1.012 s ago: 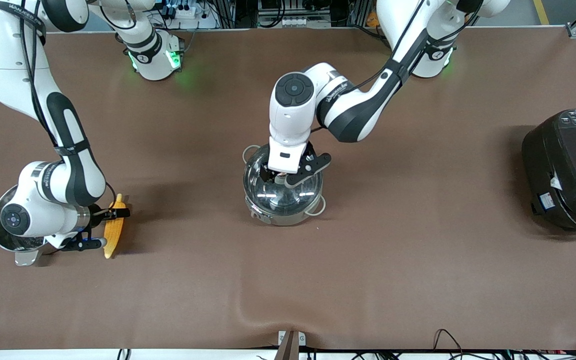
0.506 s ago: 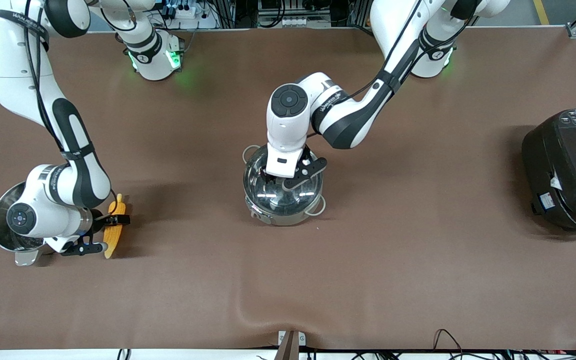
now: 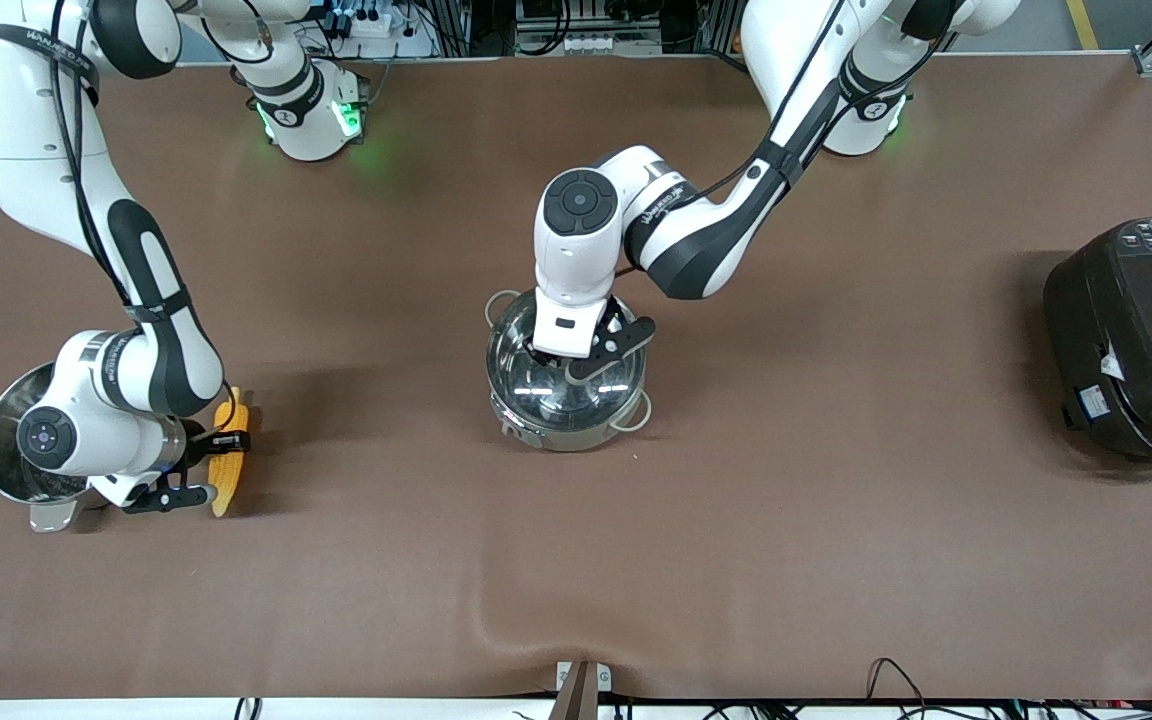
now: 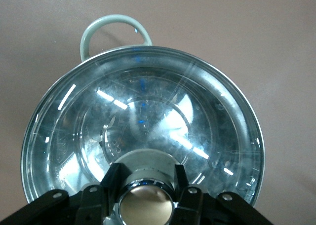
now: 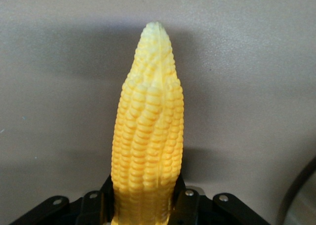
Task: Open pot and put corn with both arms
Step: 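Grasp the corn with the right gripper while the left gripper grasps the lid knob, then lift the lid off with the left gripper while the right gripper carries corn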
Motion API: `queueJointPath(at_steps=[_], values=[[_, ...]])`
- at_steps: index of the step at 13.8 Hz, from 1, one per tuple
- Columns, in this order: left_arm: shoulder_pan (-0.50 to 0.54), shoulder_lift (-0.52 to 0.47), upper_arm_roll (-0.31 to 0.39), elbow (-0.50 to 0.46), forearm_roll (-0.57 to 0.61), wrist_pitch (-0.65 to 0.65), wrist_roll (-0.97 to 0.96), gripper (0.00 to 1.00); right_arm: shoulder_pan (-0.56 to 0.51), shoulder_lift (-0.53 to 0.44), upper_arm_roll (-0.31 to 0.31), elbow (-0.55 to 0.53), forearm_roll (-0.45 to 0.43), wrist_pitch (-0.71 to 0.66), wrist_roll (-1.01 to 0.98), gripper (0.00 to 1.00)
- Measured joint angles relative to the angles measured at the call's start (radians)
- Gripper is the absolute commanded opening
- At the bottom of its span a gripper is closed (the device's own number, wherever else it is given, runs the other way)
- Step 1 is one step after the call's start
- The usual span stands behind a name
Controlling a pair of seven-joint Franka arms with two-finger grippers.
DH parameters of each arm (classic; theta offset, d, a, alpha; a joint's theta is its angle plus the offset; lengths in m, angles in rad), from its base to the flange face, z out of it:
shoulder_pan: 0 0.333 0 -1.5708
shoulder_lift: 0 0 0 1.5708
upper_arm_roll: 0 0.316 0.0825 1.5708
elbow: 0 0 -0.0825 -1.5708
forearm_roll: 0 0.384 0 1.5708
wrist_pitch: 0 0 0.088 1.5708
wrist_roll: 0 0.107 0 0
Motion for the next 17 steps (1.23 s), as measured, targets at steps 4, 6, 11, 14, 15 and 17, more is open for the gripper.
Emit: queueJointPath(at_steps=[4,6,11,14,15,17], values=[[0.000,0.000,0.000,0.000,0.000,0.000,0.000,0.00,0.012,-0.032,0.005,0.034,-0.002,-0.107,-0.044,0.00],[0.000,0.000,0.000,0.000,0.000,0.000,0.000,0.00,0.023,-0.086,0.008,0.049,-0.002,-0.162,-0.066,0.00],[-0.012,-0.001,-0.001,0.001,0.015,-0.004,0.000,0.00,0.065,-0.204,0.014,0.112,-0.002,-0.316,-0.105,0.00],[-0.058,-0.021,0.008,0.005,0.030,-0.026,-0.001,0.00,0.089,-0.231,0.015,0.137,-0.002,-0.341,-0.105,0.00],[-0.056,-0.033,0.012,0.006,0.030,-0.036,-0.001,0.00,0.093,-0.236,0.015,0.139,-0.002,-0.342,-0.105,0.00],[-0.021,-0.073,0.014,0.008,0.021,-0.074,0.012,0.00,0.104,-0.249,0.016,0.144,-0.002,-0.361,-0.113,0.00]])
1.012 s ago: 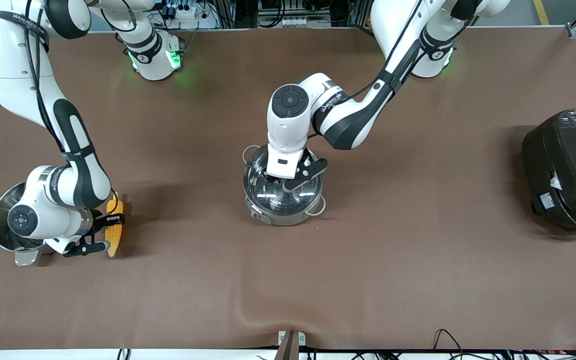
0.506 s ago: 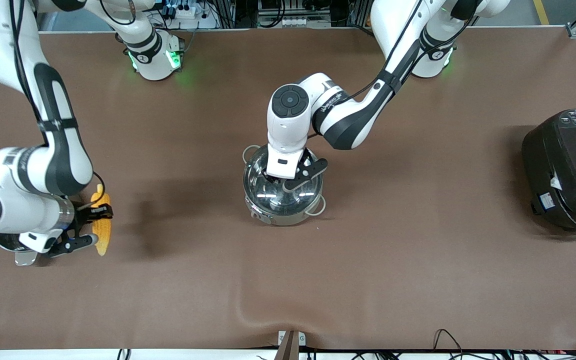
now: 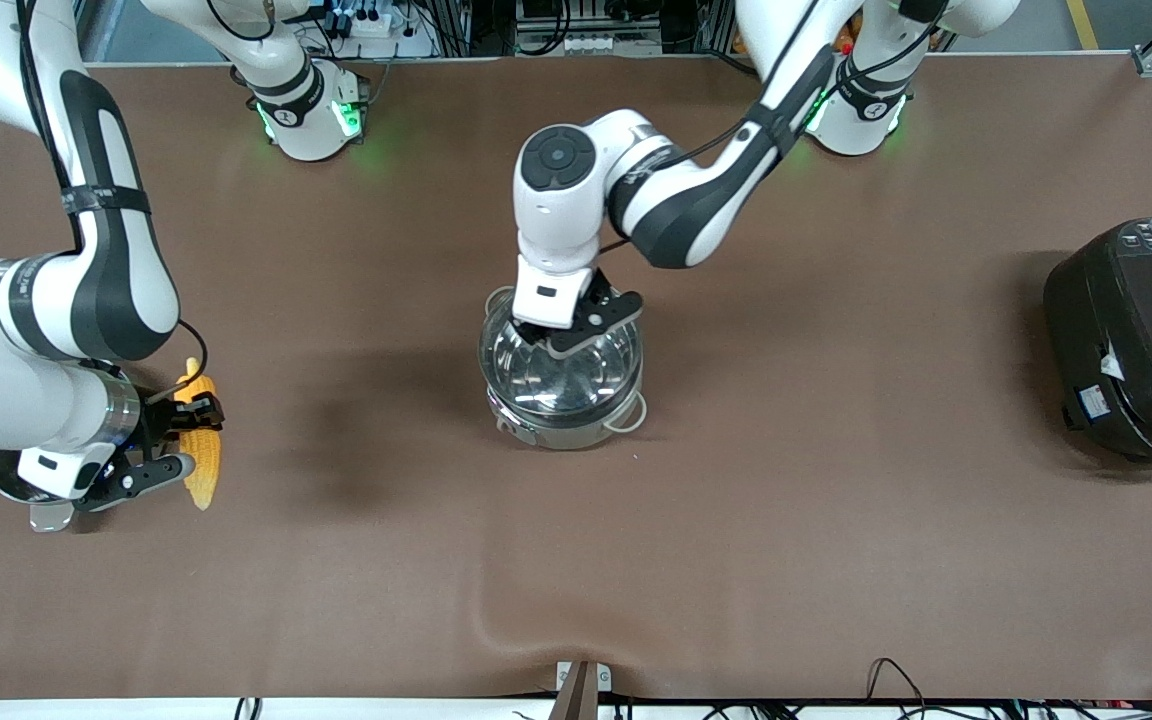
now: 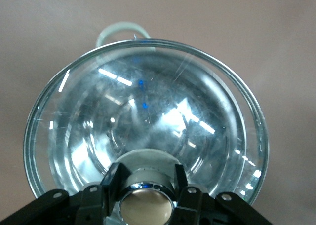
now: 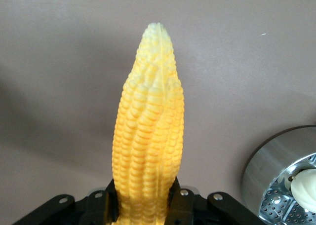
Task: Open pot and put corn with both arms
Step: 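Lift the lid off with the left gripper while the right gripper carries corn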
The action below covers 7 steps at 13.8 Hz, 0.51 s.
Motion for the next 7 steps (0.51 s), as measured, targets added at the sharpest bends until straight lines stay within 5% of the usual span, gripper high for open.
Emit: queueJointPath(at_steps=[7], values=[[0.227,-0.172,0.000,0.003,-0.141,-0.191,0.298,0.00,0.165,-0.104,0.009,0.015,0.000,-0.104,0.001,0.00]])
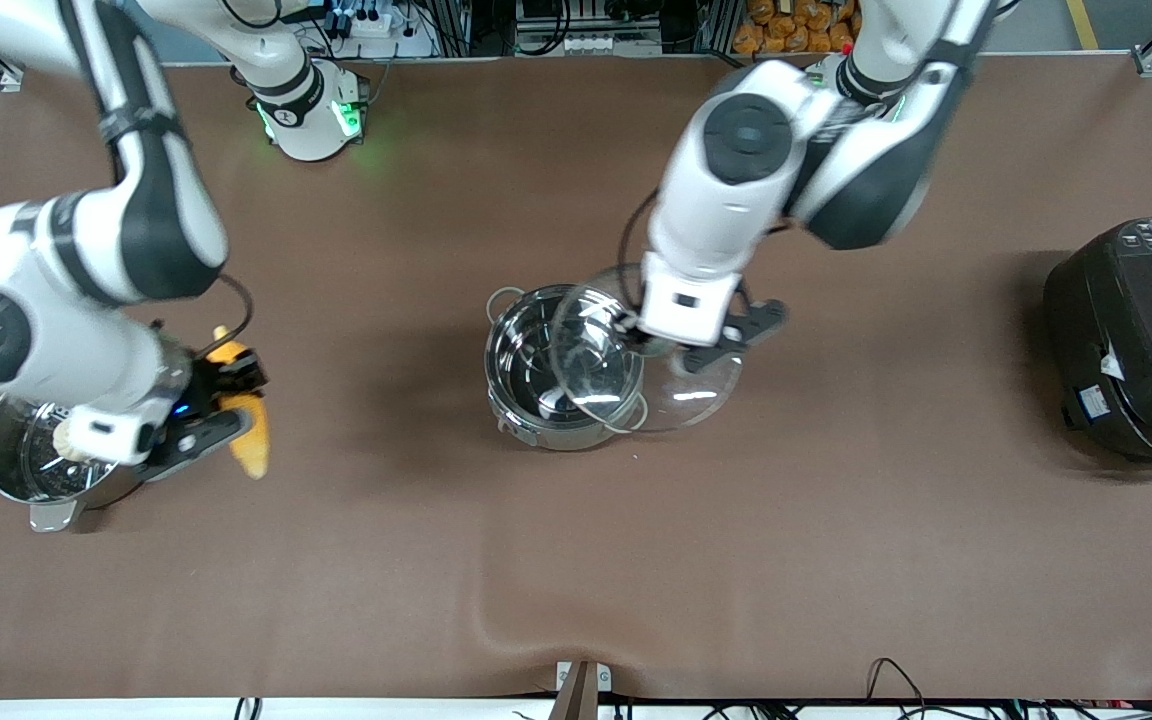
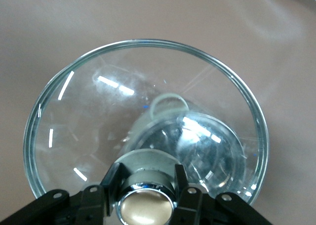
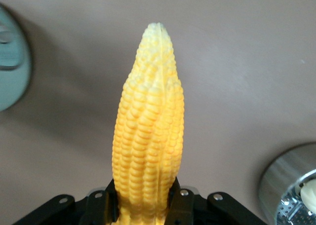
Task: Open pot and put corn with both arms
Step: 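Lift the lid off with the left gripper while the right gripper carries corn, then lower the corn into the pot with the right gripper while the left sets lid down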
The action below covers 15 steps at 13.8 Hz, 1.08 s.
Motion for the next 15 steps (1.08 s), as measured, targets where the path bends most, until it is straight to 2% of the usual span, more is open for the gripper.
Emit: queueJointPath(at_steps=[5,8,10,13,15], values=[[0.224,0.011,0.003,-0.044,-0.012,-0.060,0.253,0.00,0.180,-0.043,0.004,0.032,0.000,-0.002,0.001,0.00],[0.334,0.053,0.004,-0.083,-0.014,-0.041,0.373,0.00,0.308,-0.040,0.003,0.043,-0.005,0.023,0.001,0.00],[0.367,0.086,0.004,-0.132,-0.014,0.039,0.412,0.00,0.372,-0.023,0.003,0.042,-0.008,0.075,0.002,0.00],[0.375,0.093,0.004,-0.297,-0.013,0.236,0.454,0.00,0.440,0.027,0.002,0.042,-0.016,0.153,0.000,0.00],[0.404,0.093,0.005,-0.374,-0.013,0.302,0.515,0.00,0.479,0.067,0.002,0.041,-0.047,0.207,-0.002,0.00]])
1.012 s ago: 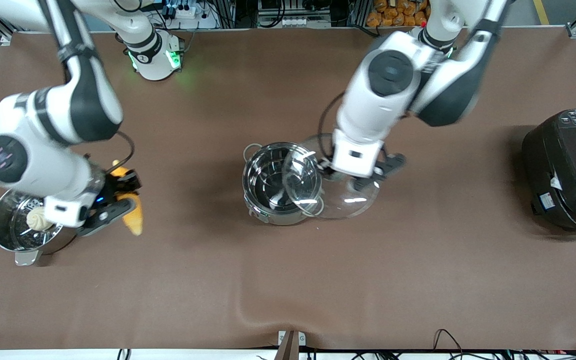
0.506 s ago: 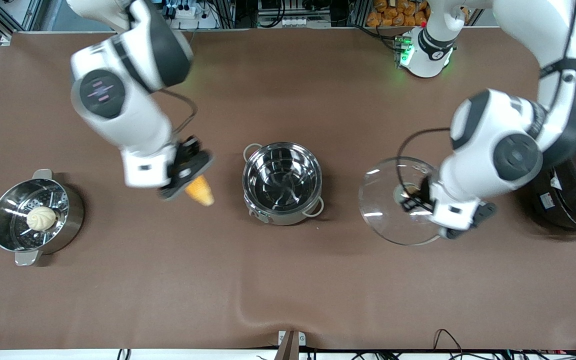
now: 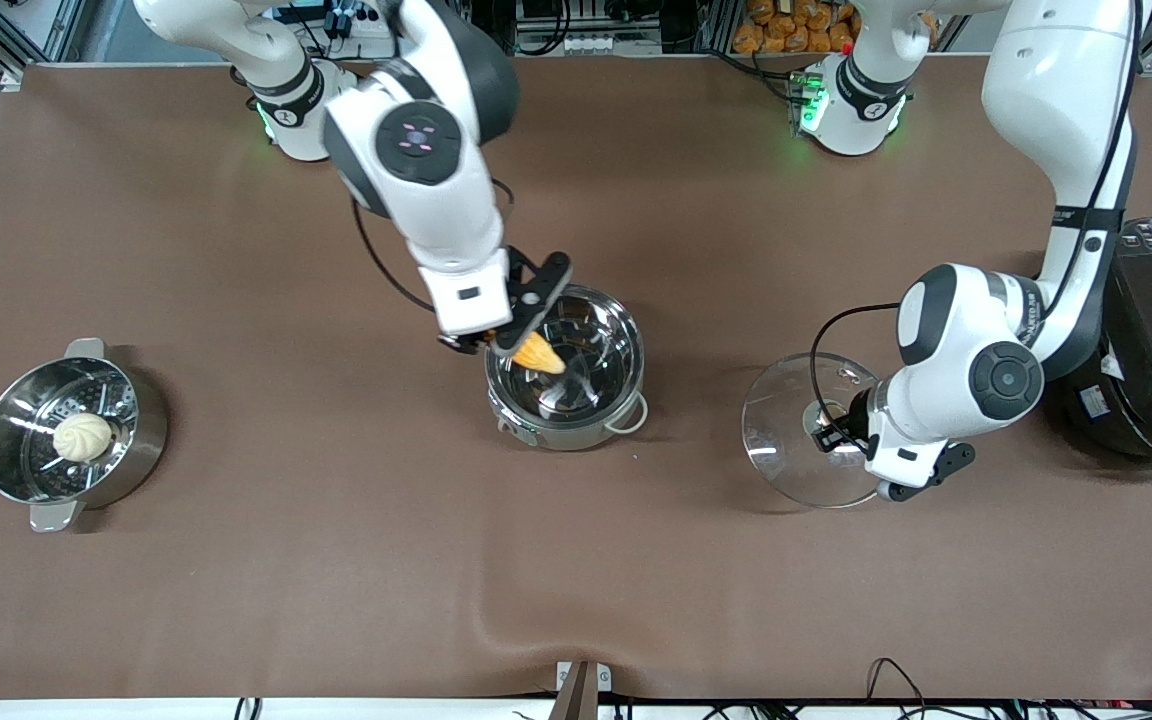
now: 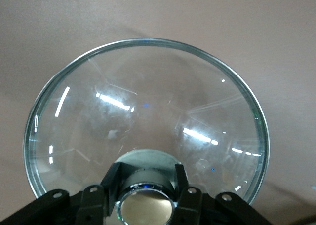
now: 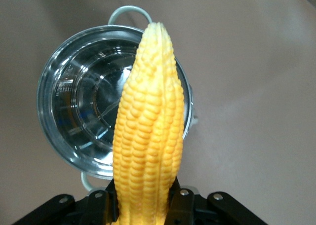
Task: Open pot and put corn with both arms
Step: 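Lower the corn into the pot with the right gripper while the left sets lid down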
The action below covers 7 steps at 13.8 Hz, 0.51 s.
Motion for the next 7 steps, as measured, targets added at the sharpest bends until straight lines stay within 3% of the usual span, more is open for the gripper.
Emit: queueJointPath(at_steps=[4,7], values=[[0.094,-0.010,0.000,-0.133,0.000,0.140,0.119,0.00,0.084,0.097,0.000,-0.006,-0.078,0.163,-0.002,0.00],[0.108,-0.008,-0.003,-0.207,0.000,0.185,0.138,0.00,0.122,0.148,-0.001,-0.007,-0.127,0.194,-0.001,0.00]])
